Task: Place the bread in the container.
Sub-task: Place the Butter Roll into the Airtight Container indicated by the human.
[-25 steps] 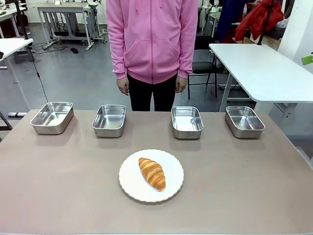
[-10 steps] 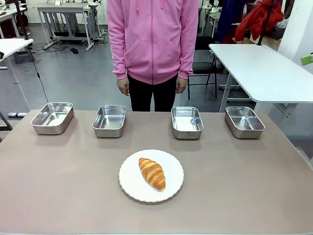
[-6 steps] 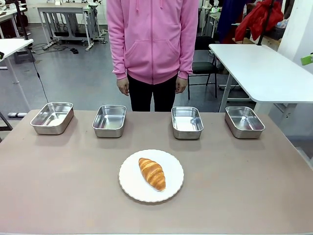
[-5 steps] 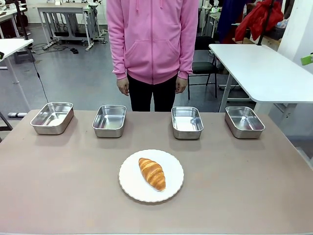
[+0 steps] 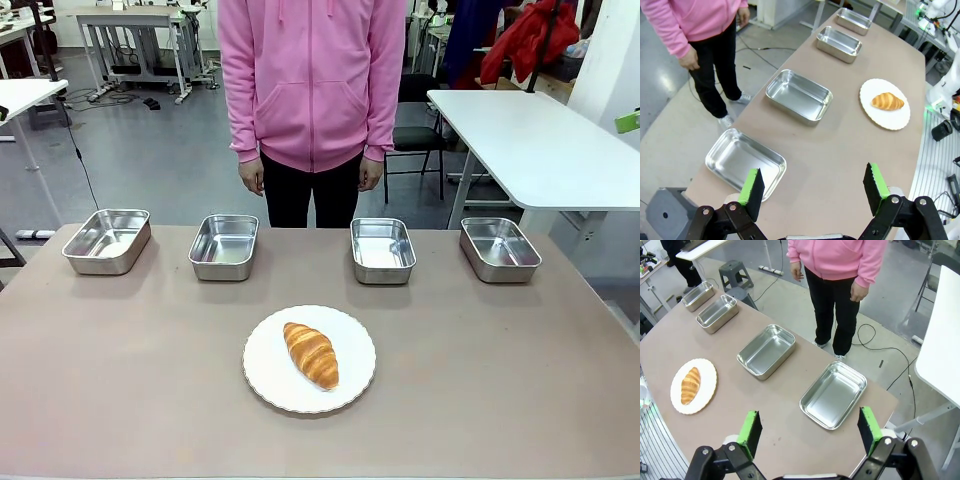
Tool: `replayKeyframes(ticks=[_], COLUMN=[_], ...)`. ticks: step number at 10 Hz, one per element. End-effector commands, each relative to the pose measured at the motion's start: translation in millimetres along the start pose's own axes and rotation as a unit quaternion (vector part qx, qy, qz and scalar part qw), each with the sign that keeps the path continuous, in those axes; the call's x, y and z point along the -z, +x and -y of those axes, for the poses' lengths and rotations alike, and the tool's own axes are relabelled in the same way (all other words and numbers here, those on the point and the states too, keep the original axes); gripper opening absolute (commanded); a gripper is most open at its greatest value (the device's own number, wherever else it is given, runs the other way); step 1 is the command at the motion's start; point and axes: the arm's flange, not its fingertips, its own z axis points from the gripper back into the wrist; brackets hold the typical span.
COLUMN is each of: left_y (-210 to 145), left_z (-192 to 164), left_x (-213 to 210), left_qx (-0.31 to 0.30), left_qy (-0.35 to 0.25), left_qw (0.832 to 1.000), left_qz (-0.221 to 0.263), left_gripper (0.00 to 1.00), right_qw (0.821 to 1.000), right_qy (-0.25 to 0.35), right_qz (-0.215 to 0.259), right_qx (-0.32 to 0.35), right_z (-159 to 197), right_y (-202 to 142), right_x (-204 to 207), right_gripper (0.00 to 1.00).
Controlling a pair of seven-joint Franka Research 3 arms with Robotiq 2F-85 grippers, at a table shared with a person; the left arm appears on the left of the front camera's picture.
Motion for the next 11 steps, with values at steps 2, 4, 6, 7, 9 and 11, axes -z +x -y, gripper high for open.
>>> replayKeyframes(ticks=[2,4,6,7,9,11], left_y=[-0.5,-0.5,-0.5,-0.5,-0.5,-0.5], left_z=[0.8,0.8,0.8,0.8,0.8,0.8], left_x=[-1.0,-1.0,-1.0,-1.0,-1.0,-1.0], left_qx=[0.007,0.007,0.007,0.007,0.007,0.007], left_qy=[-0.002,-0.002,-0.002,-0.002,-0.002,-0.002], left_qw=[1.0,1.0,1.0,1.0,1.0,1.0], left_qz=[0.002,0.002,0.002,0.002,0.002,0.002], left_gripper=[1.0,1.0,1.0,1.0,1.0,1.0], right_qw=[1.0,1.0,1.0,1.0,1.0,1.0], right_qy=[0.005,0.005,0.005,0.005,0.005,0.005], right_qz=[0.012,0.012,0.012,0.012,0.012,0.012], right_qx=[-0.01,-0.01,-0.01,-0.01,-0.01,-0.01], right_z=[1.3,1.3,1.3,1.3,1.3,1.3], right_y=[-1.6,-1.6,-1.6,-1.6,-1.6,-1.6], right_x=[1.2,1.2,1.2,1.2,1.2,1.2], right_gripper=[1.0,1.0,1.0,1.0,1.0,1.0])
